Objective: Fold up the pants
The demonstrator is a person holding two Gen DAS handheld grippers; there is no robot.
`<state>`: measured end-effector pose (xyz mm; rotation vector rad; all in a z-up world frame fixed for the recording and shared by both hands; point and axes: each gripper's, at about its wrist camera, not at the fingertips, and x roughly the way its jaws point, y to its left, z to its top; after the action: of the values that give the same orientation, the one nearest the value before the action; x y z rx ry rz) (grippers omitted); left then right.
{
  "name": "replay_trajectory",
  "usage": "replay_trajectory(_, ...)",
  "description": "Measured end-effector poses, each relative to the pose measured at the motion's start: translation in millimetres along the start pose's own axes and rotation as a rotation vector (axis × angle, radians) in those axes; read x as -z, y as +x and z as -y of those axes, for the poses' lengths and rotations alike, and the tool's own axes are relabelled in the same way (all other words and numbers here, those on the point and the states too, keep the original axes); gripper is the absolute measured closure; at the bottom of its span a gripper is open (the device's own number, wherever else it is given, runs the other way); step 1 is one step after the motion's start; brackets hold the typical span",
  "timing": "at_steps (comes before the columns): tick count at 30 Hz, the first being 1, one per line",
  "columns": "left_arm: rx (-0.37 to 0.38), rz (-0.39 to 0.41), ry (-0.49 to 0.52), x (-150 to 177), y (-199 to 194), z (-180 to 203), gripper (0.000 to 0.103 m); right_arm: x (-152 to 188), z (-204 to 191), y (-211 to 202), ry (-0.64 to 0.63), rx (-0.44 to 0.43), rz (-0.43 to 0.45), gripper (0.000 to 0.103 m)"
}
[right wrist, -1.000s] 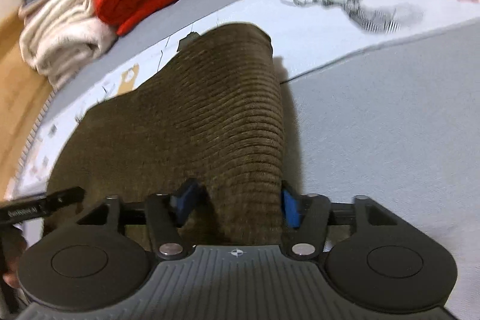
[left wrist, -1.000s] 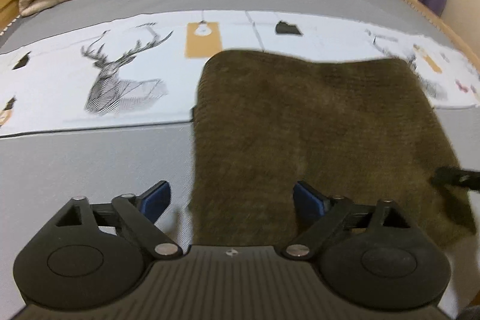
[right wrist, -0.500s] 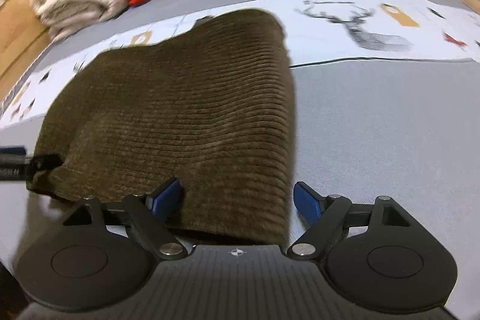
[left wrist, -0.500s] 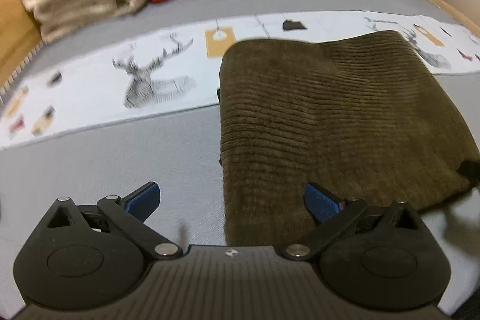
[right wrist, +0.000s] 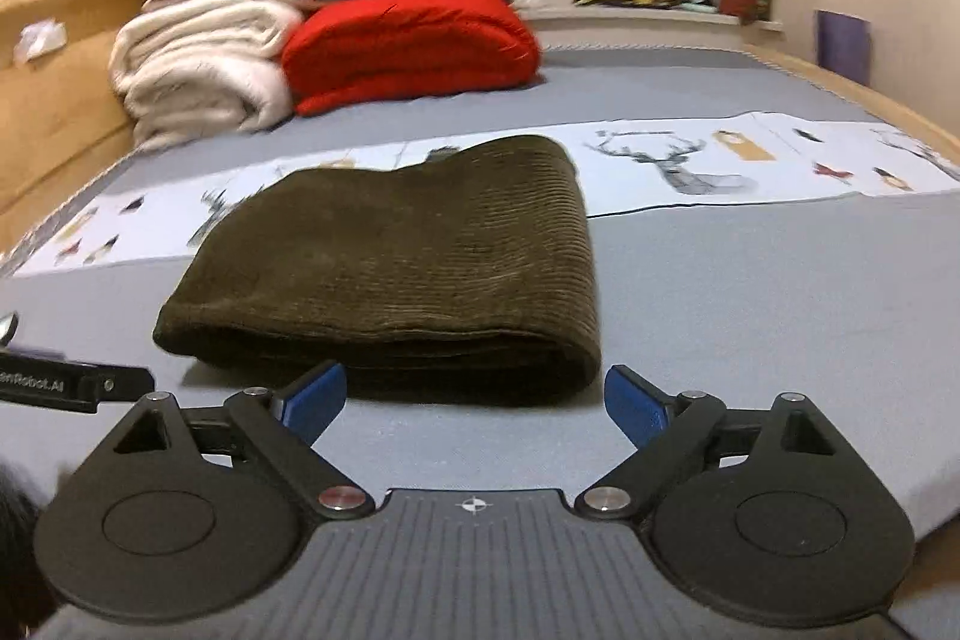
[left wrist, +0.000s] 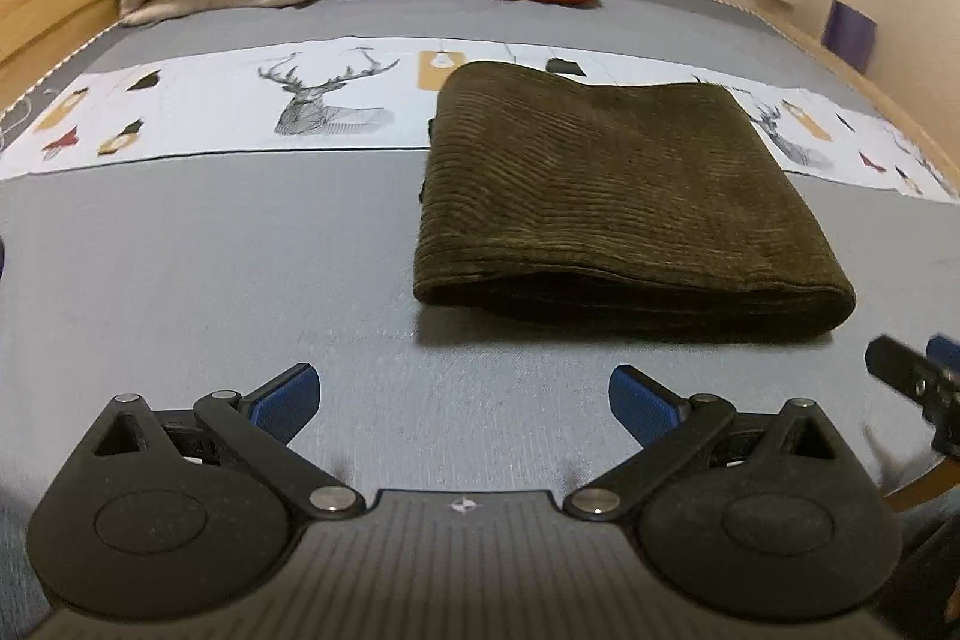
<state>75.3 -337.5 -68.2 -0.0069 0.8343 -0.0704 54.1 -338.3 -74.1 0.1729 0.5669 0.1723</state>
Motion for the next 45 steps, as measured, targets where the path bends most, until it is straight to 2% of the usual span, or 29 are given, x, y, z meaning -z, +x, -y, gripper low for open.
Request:
replay_trajectory(5, -0.009, 0.048, 0.023, 1.8, -5.7, 6.2, 0.0, 13.5, -19.3, -10.4, -0.063, -0.02, 0.068, 0.009)
replay_trajectory(8, -0.006, 0.041, 0.027, 2.5, -0.8, 6.2, 0.0, 17.2, -28.6, -12.2, -0.106, -0.022, 0.099, 0.009)
replay_trajectory(11, -0.007, 0.014, 0.027, 3.4, 4.6, 5.6, 0.0, 15.9, -25.6, -11.5, -0.048, -0.048, 0.081, 0.009)
replay_trajectory(21, -0.007, 0.006, 0.039, 4.8, 8.5, 8.4, 0.0, 13.3, -16.6, 3.5, 0.051, -0.007, 0.036, 0.009)
replay_trajectory(45, -0.026, 0.004, 0.042, 4.4, 9.9, 10.0, 0.0, 15.6, -20.6, 3.1, 0.008, 0.0, 0.029, 0.01)
